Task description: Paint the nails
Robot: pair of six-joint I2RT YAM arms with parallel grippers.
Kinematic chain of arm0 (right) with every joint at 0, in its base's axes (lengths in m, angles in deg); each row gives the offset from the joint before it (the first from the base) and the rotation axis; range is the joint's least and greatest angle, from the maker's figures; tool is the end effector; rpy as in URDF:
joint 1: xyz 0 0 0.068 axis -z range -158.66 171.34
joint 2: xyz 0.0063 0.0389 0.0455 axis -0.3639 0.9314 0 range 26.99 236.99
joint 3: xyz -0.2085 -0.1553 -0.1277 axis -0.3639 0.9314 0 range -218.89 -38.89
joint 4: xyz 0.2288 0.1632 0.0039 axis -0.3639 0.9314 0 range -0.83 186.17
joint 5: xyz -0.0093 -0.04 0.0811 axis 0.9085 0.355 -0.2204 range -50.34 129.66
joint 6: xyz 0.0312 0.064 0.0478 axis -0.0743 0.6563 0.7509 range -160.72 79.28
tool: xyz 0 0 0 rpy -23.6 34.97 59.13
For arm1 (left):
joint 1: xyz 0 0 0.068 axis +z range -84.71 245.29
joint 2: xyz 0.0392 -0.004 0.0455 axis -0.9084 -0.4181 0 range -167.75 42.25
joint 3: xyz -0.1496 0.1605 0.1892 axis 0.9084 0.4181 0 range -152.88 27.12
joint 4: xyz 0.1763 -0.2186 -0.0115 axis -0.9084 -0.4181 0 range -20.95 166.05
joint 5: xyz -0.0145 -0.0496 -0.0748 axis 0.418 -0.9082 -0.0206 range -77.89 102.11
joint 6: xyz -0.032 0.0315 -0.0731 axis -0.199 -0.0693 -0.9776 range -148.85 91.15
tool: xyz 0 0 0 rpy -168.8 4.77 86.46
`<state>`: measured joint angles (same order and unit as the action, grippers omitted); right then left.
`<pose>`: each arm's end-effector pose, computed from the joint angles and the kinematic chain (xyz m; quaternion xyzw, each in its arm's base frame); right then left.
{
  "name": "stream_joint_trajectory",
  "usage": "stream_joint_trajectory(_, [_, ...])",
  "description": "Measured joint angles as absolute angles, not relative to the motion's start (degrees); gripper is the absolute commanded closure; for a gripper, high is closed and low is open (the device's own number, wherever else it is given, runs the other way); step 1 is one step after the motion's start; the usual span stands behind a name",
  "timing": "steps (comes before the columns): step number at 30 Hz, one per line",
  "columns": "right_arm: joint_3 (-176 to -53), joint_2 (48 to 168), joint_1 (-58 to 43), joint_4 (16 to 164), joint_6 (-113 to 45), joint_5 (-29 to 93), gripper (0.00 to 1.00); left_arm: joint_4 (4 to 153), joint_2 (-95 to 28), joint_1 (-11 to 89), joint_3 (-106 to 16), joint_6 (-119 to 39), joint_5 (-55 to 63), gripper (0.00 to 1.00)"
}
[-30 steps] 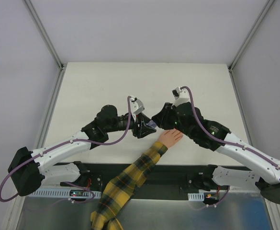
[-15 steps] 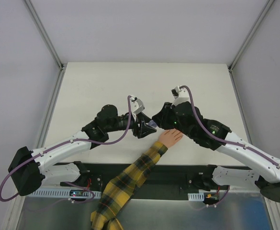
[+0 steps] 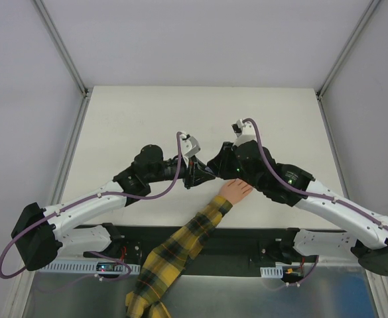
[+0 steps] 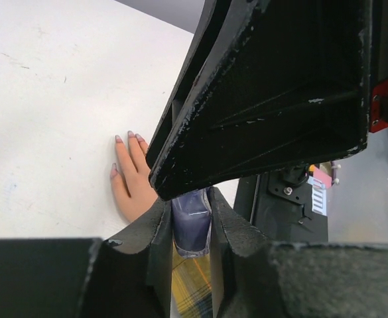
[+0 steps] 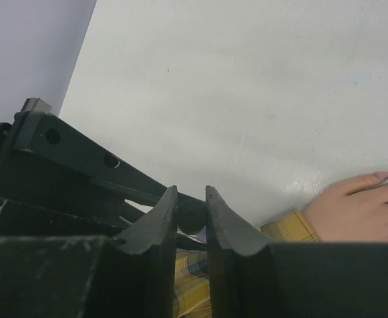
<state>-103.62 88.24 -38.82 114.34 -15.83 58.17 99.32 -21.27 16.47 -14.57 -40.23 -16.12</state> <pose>0.1609 0.2325 0.3824 -0.1614 0.8057 0.2764 0.4983 0.1733 -0.2525 0.3258 0.3826 0.5853 -0.4955 0.5154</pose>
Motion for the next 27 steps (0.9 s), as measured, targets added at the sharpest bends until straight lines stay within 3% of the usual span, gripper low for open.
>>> stream_joint_trajectory(6, [-103.82, 88.24, -39.58, 114.36, -15.66, 59.54, 0.98, 99.42, -21.25, 16.47, -14.62, -40.36, -16.30, 1.00])
stream_joint_trajectory(7, [-103.82, 88.24, -39.69, 114.38, -15.66, 59.76, 0.93, 99.45, -21.25, 16.47, -14.62, -40.36, -16.32, 1.00])
stream_joint_trajectory(8, [-103.82, 88.24, -39.78, 114.40, -15.66, 59.91, 0.76, 99.45, -21.25, 16.47, -14.62, -40.36, -16.34, 1.00])
stream_joint_trajectory(11, [-103.82, 88.07, -39.93, 114.65, -15.70, 60.13, 0.57, 99.42, -21.25, 16.47, -14.62, -40.29, -16.38, 1.00])
stream_joint_trajectory(17, [-101.59, 83.15, -40.76, 114.82, -15.59, 61.90, 0.45, 99.32, -20.86, 16.47, -14.62, -39.72, -16.91, 1.00])
stream_joint_trajectory(24, [-101.13, 83.00, -42.38, 113.86, -16.20, 63.52, 0.44, 99.32, -20.84, 16.47, -14.62, -38.87, -17.46, 1.00])
stream_joint_trajectory(27, [-101.57, 84.57, -42.62, 113.99, -16.20, 64.48, 0.49, 99.29, -20.81, 16.47, -14.62, -38.43, -17.43, 1.00])
